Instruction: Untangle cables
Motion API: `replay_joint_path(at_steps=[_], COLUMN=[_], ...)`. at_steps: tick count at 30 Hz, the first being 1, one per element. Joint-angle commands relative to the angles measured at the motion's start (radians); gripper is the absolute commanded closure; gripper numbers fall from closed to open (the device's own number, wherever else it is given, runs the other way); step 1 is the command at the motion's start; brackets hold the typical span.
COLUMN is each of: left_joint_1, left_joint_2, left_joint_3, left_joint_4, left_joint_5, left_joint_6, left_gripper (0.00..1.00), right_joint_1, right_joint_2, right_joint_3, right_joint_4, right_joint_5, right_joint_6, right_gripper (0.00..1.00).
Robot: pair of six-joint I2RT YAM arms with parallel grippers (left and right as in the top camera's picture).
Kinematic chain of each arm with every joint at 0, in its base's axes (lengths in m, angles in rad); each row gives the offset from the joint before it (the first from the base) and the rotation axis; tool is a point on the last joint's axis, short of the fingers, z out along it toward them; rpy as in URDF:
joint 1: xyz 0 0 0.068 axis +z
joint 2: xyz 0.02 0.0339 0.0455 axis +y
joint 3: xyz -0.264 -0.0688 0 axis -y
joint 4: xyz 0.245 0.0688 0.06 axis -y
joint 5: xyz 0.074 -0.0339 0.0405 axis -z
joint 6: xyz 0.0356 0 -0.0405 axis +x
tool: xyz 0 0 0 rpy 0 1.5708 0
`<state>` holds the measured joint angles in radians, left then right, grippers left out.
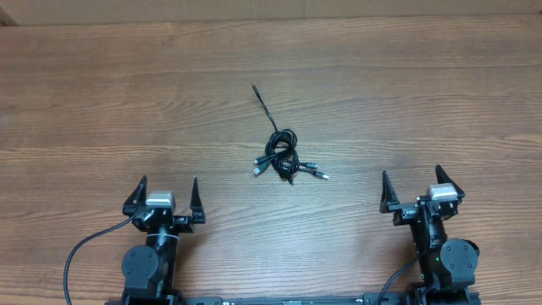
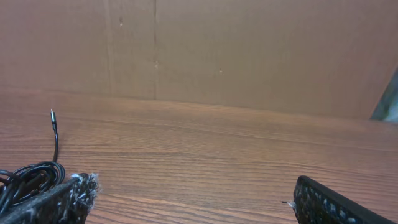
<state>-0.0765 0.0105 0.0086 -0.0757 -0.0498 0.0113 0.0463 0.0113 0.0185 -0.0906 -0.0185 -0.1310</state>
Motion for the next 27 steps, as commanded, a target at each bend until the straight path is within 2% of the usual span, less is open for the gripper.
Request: replay_joint_path(at_steps=[1,24,27], left_joint_1=[0.004,0.004,0.004], left_joint_2=[-0.006,-0.006,-0.006], left_joint_3=[-0.003,-0.003,-0.003], left_joint_4=[0.002,0.001,0.000], left_joint_5=[-0.009,-0.001,-0.002], left_joint_6=[0.019,0.018,-0.010], left_gripper=[0.00,0.00,0.00], right_joint_1=[-0.003,-0.003,-0.003], right_joint_2=[-0.005,-0.005,-0.005], right_joint_3=[-0.010,-0.010,-0.010], right_joint_4=[0.006,0.006,0.006], right_joint_5=[0.010,0.010,0.010], right_joint_6=[-0.001,-0.001,-0.001], right_gripper=[0.00,0.00,0.00])
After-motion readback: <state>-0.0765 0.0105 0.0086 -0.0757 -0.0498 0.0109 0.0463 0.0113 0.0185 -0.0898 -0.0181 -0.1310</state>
